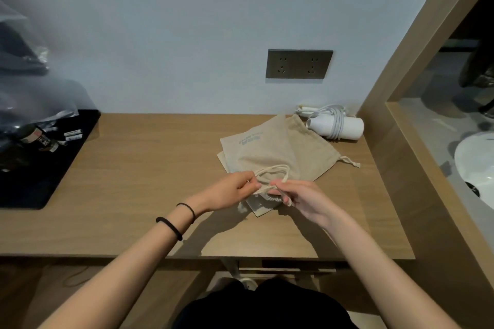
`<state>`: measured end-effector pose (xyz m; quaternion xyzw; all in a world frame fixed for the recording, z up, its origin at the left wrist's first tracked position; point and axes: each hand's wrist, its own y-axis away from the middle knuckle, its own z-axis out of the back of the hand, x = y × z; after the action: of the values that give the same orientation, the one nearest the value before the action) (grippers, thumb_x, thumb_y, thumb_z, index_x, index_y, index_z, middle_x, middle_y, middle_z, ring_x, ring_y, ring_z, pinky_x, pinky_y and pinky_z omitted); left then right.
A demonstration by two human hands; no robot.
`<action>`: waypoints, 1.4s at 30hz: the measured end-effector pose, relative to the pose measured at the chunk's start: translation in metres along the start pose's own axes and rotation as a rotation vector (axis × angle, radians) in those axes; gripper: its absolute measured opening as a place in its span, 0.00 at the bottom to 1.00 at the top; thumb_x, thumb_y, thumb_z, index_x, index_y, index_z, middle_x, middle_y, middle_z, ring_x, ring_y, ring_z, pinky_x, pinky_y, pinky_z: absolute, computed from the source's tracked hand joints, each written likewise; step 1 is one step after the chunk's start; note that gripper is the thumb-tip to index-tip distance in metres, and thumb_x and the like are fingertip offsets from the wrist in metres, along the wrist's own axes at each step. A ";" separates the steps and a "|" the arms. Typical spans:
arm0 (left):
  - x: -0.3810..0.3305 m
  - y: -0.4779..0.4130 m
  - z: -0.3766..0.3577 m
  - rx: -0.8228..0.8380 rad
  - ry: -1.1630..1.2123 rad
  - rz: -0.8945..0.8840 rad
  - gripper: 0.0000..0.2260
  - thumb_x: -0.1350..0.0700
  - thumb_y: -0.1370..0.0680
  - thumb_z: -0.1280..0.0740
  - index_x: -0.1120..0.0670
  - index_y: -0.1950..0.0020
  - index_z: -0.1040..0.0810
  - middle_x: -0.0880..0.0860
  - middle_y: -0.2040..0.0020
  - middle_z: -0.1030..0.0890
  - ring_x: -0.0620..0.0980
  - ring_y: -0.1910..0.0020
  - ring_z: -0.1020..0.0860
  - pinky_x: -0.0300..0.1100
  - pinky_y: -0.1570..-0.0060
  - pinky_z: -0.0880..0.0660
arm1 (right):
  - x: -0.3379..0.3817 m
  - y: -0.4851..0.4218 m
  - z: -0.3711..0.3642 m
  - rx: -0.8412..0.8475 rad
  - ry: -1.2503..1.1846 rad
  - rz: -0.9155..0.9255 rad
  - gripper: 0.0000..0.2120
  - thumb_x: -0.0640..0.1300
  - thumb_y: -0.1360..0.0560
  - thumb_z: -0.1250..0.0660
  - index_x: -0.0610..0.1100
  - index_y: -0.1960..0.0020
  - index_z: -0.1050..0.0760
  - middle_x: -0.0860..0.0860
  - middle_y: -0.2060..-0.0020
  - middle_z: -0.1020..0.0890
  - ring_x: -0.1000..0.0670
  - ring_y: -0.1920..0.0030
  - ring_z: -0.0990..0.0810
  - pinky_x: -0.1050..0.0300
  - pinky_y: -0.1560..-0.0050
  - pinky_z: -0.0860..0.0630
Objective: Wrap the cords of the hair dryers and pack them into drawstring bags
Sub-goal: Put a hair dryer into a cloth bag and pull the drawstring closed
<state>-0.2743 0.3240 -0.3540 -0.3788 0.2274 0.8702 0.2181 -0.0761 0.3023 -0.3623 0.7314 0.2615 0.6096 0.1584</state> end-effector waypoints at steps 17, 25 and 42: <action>0.026 0.000 0.007 -0.294 -0.059 0.007 0.12 0.56 0.17 0.46 0.55 0.42 0.24 0.49 0.44 0.23 0.43 0.45 0.27 0.37 0.44 0.33 | 0.005 -0.009 0.009 -0.272 0.887 0.625 0.05 0.35 0.30 0.27 0.44 0.60 0.16 0.52 0.64 0.15 0.59 0.63 0.19 0.73 0.61 0.27; -0.004 -0.048 0.019 -0.076 0.199 -0.016 0.11 0.57 0.18 0.42 0.58 0.42 0.23 0.51 0.57 0.18 0.47 0.56 0.22 0.42 0.50 0.26 | -0.014 -0.015 0.009 -0.408 0.940 1.068 0.11 0.27 0.37 0.26 0.41 0.61 0.17 0.51 0.59 0.15 0.56 0.54 0.20 0.64 0.51 0.24; 0.008 -0.044 0.000 -0.118 0.108 -0.054 0.02 0.58 0.24 0.31 0.53 0.54 0.21 0.45 0.57 0.23 0.46 0.57 0.26 0.37 0.56 0.29 | -0.022 -0.022 0.016 -0.357 0.822 0.981 0.12 0.33 0.31 0.27 0.48 0.53 0.16 0.56 0.59 0.18 0.57 0.56 0.24 0.65 0.55 0.28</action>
<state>-0.2553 0.3605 -0.3707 -0.4435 0.1771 0.8541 0.2062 -0.0669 0.3087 -0.3957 0.4360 -0.1675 0.8744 -0.1315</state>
